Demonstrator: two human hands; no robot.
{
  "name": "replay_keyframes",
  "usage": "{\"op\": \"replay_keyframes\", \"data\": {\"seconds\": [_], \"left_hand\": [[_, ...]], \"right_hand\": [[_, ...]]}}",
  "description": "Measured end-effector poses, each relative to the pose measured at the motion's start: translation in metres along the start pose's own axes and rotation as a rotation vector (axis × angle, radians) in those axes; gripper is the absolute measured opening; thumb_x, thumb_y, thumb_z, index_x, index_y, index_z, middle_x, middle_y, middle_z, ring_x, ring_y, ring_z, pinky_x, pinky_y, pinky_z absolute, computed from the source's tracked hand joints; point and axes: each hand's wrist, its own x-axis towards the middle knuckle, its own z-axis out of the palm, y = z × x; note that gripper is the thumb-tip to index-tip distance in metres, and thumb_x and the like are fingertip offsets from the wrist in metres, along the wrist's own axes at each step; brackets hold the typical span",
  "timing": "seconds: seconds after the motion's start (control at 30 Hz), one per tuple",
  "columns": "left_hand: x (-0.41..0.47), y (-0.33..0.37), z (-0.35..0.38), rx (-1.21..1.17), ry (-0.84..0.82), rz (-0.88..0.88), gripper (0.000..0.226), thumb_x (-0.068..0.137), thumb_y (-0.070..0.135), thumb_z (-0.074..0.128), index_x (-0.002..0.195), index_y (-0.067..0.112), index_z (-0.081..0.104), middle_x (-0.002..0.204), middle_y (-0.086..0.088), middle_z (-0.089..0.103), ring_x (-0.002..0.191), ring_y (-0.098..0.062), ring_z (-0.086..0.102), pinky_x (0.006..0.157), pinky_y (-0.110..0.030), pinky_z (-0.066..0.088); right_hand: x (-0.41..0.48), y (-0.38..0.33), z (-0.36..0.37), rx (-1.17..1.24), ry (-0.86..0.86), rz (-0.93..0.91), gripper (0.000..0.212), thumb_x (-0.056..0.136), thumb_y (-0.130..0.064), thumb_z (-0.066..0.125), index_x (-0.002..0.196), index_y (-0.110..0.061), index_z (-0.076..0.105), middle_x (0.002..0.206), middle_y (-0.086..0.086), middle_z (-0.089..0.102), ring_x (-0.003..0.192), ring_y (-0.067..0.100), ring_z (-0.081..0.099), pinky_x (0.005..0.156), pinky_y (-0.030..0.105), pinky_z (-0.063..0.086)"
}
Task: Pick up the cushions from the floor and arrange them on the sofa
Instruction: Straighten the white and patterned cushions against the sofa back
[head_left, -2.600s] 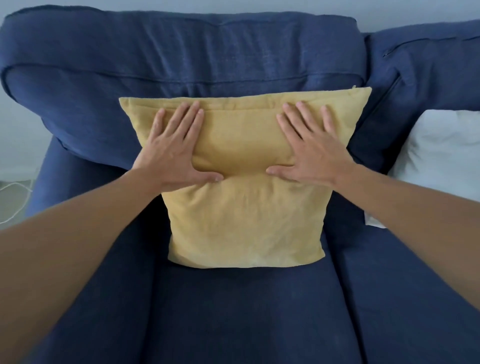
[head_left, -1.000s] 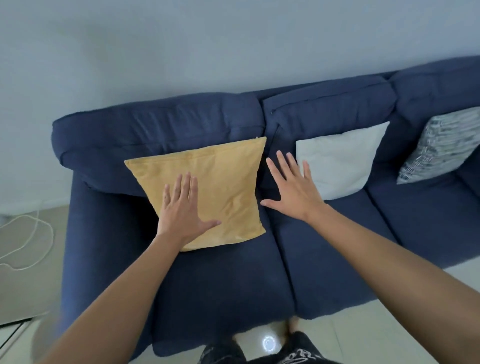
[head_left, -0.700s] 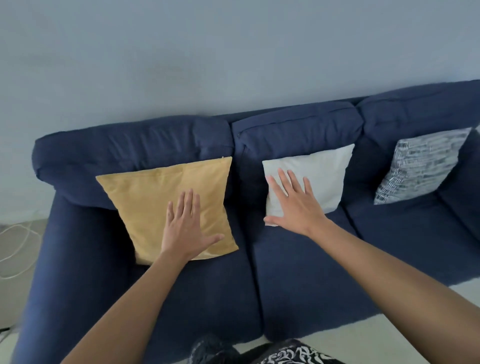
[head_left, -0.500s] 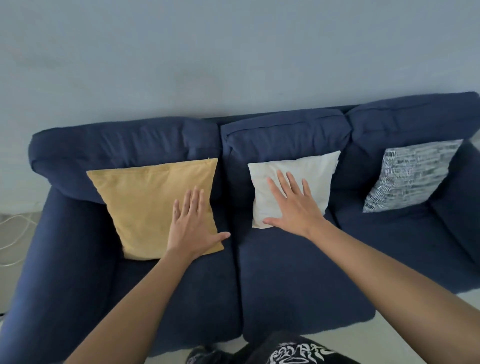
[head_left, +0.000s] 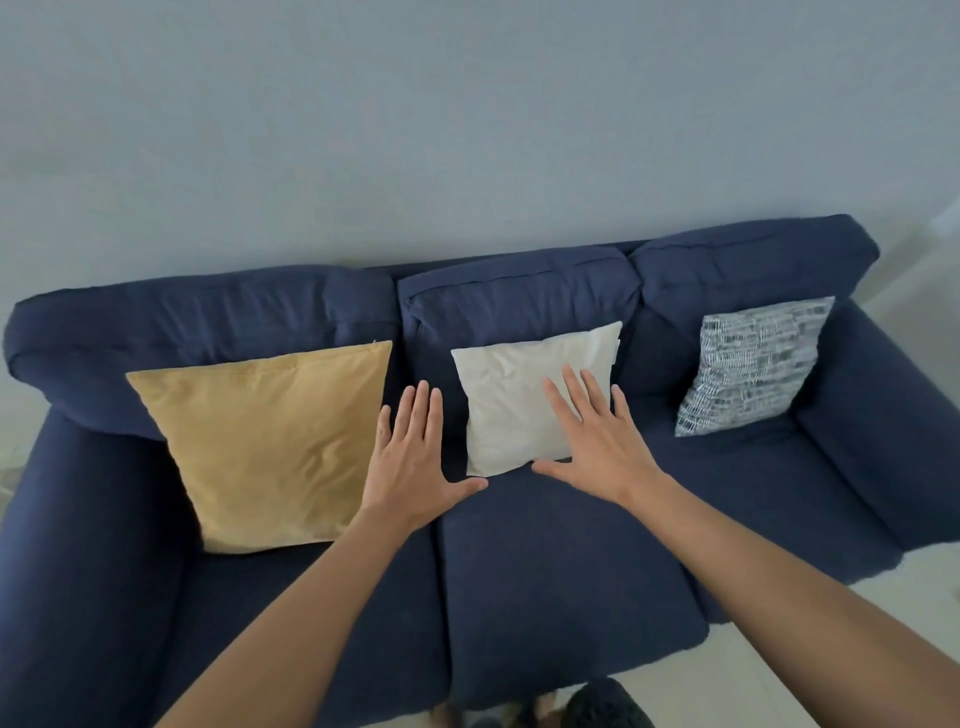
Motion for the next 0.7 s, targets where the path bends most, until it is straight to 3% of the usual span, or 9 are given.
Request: {"op": "replay_keyframes", "data": {"seconds": [0.13,0.3,0.47,0.7], "left_hand": [[0.004,0.023,-0.001,0.015,0.004,0.016,0.13,0.072,0.091,0.038,0.162,0.007,-0.002,0.171,-0.01,-0.005,0.158,-0.026,-0.009,0.127,-0.049,-0.001],[0.017,0.054,0.001,0.037,0.028,-0.022,0.127,0.072,0.091,0.038,0.163,0.007,0.008,0.171,-0.012,0.003,0.158,-0.029,-0.001,0.127,-0.053,0.007],[0.036,0.092,0.01,0.087,-0.025,-0.076,0.128,0.074,0.094,0.034,0.162,0.009,-0.004,0.171,-0.011,-0.006,0.158,-0.029,-0.01,0.127,-0.05,0.001],[0.068,0.132,0.027,0.065,-0.033,-0.169,0.128,0.072,0.092,0.031,0.163,0.007,-0.002,0.171,-0.011,-0.003,0.158,-0.028,-0.006,0.128,-0.049,0.004]], "right_hand": [[-0.002,0.02,0.001,-0.015,0.009,-0.013,0.112,0.082,-0.081,0.046,0.161,-0.022,-0.007,0.17,0.01,-0.011,0.156,0.03,-0.009,0.124,0.057,0.004],[0.006,0.056,0.0,-0.007,0.017,-0.054,0.11,0.083,-0.08,0.046,0.161,-0.023,-0.007,0.17,0.01,-0.011,0.156,0.03,-0.009,0.124,0.056,0.004],[0.016,0.107,0.005,0.04,0.001,-0.092,0.11,0.083,-0.078,0.047,0.161,-0.025,-0.01,0.17,0.009,-0.014,0.156,0.029,-0.01,0.124,0.055,0.002],[0.04,0.165,0.023,0.05,-0.04,-0.134,0.113,0.083,-0.078,0.047,0.161,-0.015,-0.005,0.17,0.009,-0.011,0.157,0.029,-0.008,0.124,0.054,0.003]]}}
